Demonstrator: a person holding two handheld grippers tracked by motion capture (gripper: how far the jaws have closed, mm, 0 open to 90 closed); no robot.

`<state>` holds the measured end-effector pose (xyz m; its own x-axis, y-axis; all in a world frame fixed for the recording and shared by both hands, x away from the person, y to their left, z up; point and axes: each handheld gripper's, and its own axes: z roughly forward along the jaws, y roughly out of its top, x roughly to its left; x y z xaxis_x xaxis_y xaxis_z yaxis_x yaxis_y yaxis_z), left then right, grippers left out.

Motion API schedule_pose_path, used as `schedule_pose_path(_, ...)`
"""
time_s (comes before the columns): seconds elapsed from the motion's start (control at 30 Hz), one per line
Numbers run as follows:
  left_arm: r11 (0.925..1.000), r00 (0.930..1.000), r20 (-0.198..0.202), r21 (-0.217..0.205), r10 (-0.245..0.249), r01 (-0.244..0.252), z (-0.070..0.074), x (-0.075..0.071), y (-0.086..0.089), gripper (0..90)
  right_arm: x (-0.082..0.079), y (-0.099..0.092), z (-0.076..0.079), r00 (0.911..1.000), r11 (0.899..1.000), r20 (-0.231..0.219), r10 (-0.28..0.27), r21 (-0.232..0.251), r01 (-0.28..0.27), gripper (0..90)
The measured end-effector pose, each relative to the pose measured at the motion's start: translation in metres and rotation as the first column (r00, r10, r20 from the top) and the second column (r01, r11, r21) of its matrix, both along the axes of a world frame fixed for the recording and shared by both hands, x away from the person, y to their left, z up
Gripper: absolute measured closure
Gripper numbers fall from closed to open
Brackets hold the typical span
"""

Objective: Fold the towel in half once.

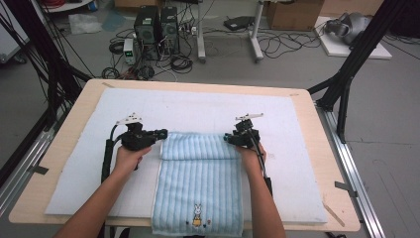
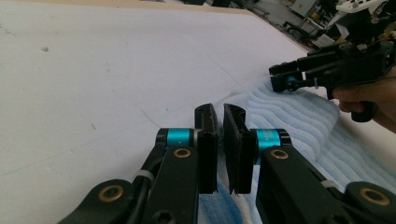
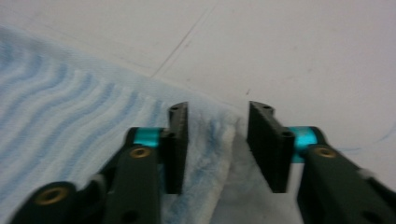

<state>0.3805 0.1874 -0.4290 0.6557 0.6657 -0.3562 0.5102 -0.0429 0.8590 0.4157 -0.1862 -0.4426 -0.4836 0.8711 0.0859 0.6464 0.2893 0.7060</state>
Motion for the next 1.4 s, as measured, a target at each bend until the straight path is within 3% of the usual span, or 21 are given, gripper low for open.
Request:
schedule_pose_path(0.03,1.0,1.0,-0.001,0.001,-0.005,0.005,0.0,0.0,0.0,83.7,0.0,0.0,0.001,0.9998,1.0,0.005,0.022,-0.008,-0.021,83.2)
schedule_pose_path(0.13,0.9999,1.0,-0.001,-0.01,-0.009,0.009,0.002,-0.001,0.0,83.7,-0.003,-0.001,0.004,0.9992,0.999,0.002,0.039,-0.018,-0.039,85.1)
schedule_pose_path(0.17,0.9998,0.9999,-0.002,-0.012,-0.012,0.012,0.003,-0.002,0.0,83.7,-0.008,-0.006,0.009,0.9986,0.998,0.024,0.047,0.042,-0.048,85.1)
schedule_pose_path(0.37,0.9992,0.9996,0.013,-0.032,-0.024,0.025,0.012,-0.013,0.002,83.6,-0.03,-0.021,0.027,0.9942,0.989,0.082,0.069,0.121,-0.079,85.3)
schedule_pose_path(0.5,0.9985,0.9991,0.018,-0.04,-0.038,0.039,0.017,-0.025,0.005,83.4,-0.055,-0.035,0.039,0.9869,0.969,0.135,0.089,0.217,-0.117,85.4)
schedule_pose_path(0.6,0.9984,0.9985,0.017,-0.023,-0.052,0.053,0.017,-0.033,0.007,83.4,-0.072,-0.042,0.042,0.9853,0.963,0.142,0.095,0.239,-0.127,85.4)
schedule_pose_path(0.77,0.9959,0.9959,-0.017,0.019,-0.088,0.089,0.007,-0.047,0.008,83.2,-0.097,-0.048,0.038,0.984,0.956,0.129,0.122,0.251,-0.152,85.4)
schedule_pose_path(1.03,0.9857,0.9858,-0.068,0.059,-0.154,0.158,-0.006,-0.071,0.005,82.7,-0.131,-0.055,0.018,0.9822,0.958,0.089,0.166,0.224,-0.182,85.3)
schedule_pose_path(1.2,0.9797,0.9802,-0.087,0.078,-0.178,0.185,-0.01,-0.076,0.0,79.0,-0.138,-0.063,0.014,0.9854,0.966,0.075,0.153,0.197,-0.165,88.1)
schedule_pose_path(1.3,0.9845,0.9855,-0.069,0.073,-0.155,0.16,-0.008,-0.074,0.0,62.6,-0.139,-0.067,0.017,0.9886,0.971,0.093,0.119,0.198,-0.135,80.8)
schedule_pose_path(1.4,0.9906,0.9925,-0.032,0.067,-0.118,0.119,-0.003,-0.069,0.004,54.6,-0.134,-0.066,0.019,0.9908,0.977,0.109,0.08,0.19,-0.1,72.5)
